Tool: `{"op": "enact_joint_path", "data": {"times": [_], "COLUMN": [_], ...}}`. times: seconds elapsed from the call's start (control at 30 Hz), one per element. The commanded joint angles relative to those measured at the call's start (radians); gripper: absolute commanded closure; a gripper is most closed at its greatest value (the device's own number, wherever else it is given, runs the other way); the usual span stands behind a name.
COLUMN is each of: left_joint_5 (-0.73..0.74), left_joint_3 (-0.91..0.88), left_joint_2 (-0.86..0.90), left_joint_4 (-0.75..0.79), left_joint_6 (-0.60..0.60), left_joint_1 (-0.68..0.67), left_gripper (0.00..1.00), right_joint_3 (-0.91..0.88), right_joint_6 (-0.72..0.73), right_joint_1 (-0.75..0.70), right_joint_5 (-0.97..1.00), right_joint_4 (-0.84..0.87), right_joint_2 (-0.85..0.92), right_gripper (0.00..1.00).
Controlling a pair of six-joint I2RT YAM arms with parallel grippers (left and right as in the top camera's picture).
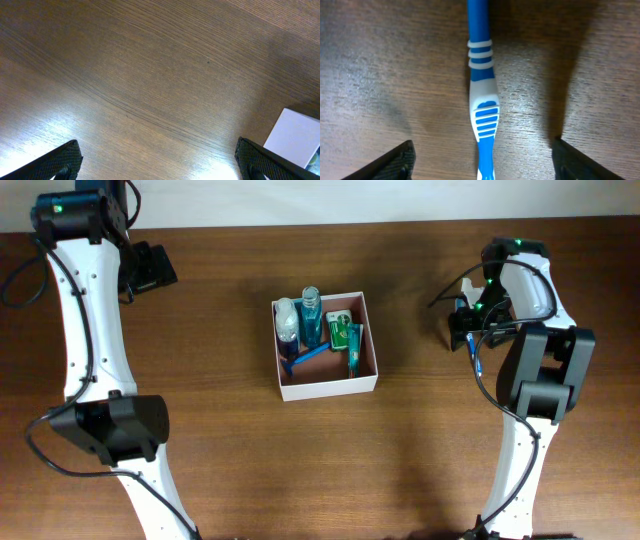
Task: Pack container
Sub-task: 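Move the right gripper over the blue toothbrush, then lower and close the right gripper on the toothbrush handle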
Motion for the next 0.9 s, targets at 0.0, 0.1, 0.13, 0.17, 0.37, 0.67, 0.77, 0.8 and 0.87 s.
{"op": "enact_joint_path", "data": {"times": [0.0, 0.1, 0.13, 0.17, 0.37, 0.67, 0.77, 0.8, 0.87], "left_joint_5": [0.000, 0.000, 0.000, 0.000, 0.000, 0.000, 0.000, 0.000, 0.000], "left_joint_3": [-0.003, -0.003, -0.003, -0.003, -0.003, -0.003, -0.003, -0.003, -0.003], "left_joint_2": [-0.008, -0.008, -0.008, -0.008, -0.008, -0.008, -0.008, -0.008, -0.008], "left_joint_4": [-0.001, -0.001, -0.001, -0.001, -0.001, -0.001, -0.001, -0.001, -0.001], "left_joint_6": [0.008, 0.008, 0.008, 0.008, 0.008, 0.008, 0.008, 0.008, 0.008], "left_joint_1": [0.002, 0.002, 0.002, 0.002, 0.002, 0.002, 0.002, 0.002, 0.002], "left_gripper": [0.01, 0.01, 0.01, 0.01, 0.01, 0.01, 0.01, 0.01, 0.01], "right_joint_3": [0.011, 0.011, 0.011, 0.011, 0.011, 0.011, 0.011, 0.011, 0.011], "right_joint_6": [0.024, 0.059, 0.070, 0.088, 0.098, 0.099, 0.119, 0.122, 0.138], "right_joint_1": [0.006, 0.006, 0.006, 0.008, 0.028, 0.064, 0.066, 0.066, 0.067], "right_joint_5": [0.013, 0.015, 0.023, 0.043, 0.106, 0.106, 0.106, 0.104, 0.102], "right_joint_4": [0.003, 0.002, 0.003, 0.003, 0.009, 0.036, 0.037, 0.037, 0.035], "right_joint_2": [0.029, 0.029, 0.029, 0.029, 0.029, 0.029, 0.029, 0.029, 0.029], "right_gripper": [0.24, 0.30, 0.32, 0.32, 0.33, 0.60, 0.69, 0.73, 0.84]}}
